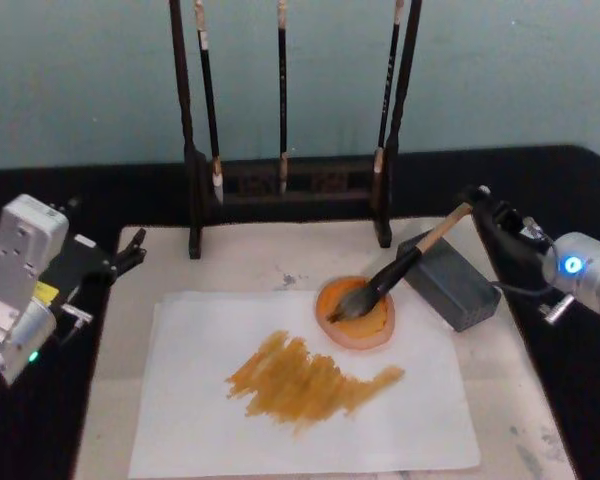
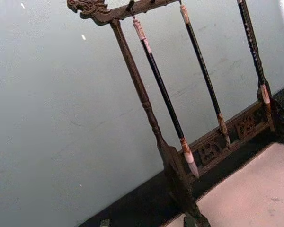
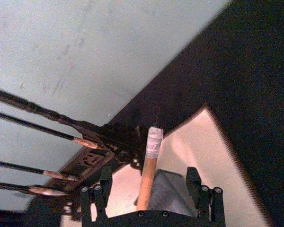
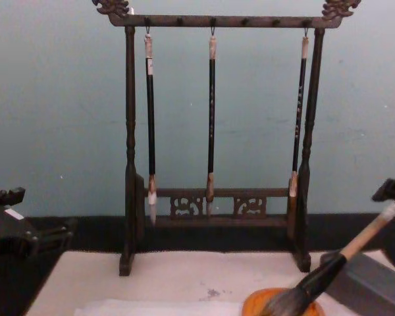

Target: Pick up the brush from the inkstone, write on the paper, then place the brush back to its original position.

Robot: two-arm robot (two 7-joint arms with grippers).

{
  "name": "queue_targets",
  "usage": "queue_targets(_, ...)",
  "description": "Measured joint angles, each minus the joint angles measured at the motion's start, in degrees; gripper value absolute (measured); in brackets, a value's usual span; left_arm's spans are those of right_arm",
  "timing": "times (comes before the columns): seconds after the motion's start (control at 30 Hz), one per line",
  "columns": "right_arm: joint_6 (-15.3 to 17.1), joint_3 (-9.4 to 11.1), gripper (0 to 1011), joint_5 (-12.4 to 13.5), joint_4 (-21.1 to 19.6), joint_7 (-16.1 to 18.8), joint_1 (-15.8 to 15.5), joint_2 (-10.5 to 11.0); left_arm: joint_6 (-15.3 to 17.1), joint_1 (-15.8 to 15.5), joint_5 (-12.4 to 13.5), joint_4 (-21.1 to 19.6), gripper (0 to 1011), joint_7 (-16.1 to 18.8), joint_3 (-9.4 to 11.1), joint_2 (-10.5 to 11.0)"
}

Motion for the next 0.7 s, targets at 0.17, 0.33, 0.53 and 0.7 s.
queue_targets(0.17, -4.51, -2.4, 1000, -7.33, -6.31, -0.38, -2.29, 3.61, 0.0, 0.0, 0.0, 0.01, 1010, 0.0, 0.0, 0.0)
queue_targets(0.33, -11.04, -6.73, 1000, -19.75, -10.7, 1.58, -3.21, 7.32, 0.0, 0.0, 0.0, 0.0, 1010, 0.0, 0.0, 0.0)
queue_targets(0.53, -17.36, -11.67, 1000, -32.54, -11.74, 5.99, -3.51, 10.04, 0.0, 0.0, 0.0, 0.0, 1010, 0.0, 0.0, 0.0)
queue_targets(0.7, -20.74, -14.18, 1000, -38.95, -10.94, 8.38, -4.02, 11.2, 0.0, 0.0, 0.0, 0.0, 1010, 0.0, 0.0, 0.0)
